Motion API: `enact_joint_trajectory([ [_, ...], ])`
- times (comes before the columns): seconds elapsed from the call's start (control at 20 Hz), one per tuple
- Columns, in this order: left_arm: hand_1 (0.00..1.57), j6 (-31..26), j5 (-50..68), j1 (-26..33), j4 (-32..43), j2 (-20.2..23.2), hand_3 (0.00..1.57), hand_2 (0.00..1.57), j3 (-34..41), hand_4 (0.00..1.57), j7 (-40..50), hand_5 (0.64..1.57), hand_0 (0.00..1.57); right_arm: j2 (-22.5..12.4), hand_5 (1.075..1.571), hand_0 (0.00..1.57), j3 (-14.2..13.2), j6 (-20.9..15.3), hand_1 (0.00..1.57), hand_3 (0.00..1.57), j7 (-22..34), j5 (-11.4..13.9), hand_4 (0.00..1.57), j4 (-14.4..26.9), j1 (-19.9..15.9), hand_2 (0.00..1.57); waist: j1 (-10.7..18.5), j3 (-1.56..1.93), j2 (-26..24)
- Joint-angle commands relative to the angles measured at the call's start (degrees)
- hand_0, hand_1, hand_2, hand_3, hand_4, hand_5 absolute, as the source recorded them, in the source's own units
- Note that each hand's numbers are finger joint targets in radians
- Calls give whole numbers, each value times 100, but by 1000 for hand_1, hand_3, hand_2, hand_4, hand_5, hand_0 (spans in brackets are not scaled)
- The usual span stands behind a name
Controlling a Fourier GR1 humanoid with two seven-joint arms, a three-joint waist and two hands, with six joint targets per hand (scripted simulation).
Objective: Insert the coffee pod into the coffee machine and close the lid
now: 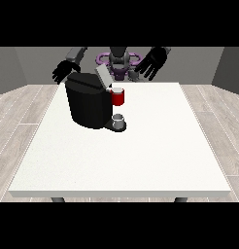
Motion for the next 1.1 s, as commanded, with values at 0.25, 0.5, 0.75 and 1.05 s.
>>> enact_joint_trajectory([
  [0.25, 0, -58, 1505, 1294, 16, -997, 0, 0, 1098, 0, -393, 1571, 0, -242, 1571, 0, 127, 155, 0, 0, 169, 154, 357, -281, 701, 0, 569, -8, -1359],
  [0.5, 0, 155, 1777, 1745, -128, -1466, 0, 0, 1199, 191, -406, 1571, 0, -493, 1571, 0, 201, 565, 0, 0, 473, 12, 289, -538, 405, 0, 851, -2, -1556],
  [0.75, 0, -231, 2131, 2354, -230, -1312, 0, 0, 1371, 0, -498, 1571, 0, -544, 1571, 0, 402, 661, 0, 0, 683, 86, 43, -1032, 324, 0, 1016, -1, -1770],
  [1.05, 0, -667, 2447, 2780, -756, -1620, 0, 0, 1183, 0, -656, 1571, 0, -634, 1571, 0, 441, 695, 0, 0, 1015, 177, 0, -903, -157, 0, 1625, 0, -1691],
])
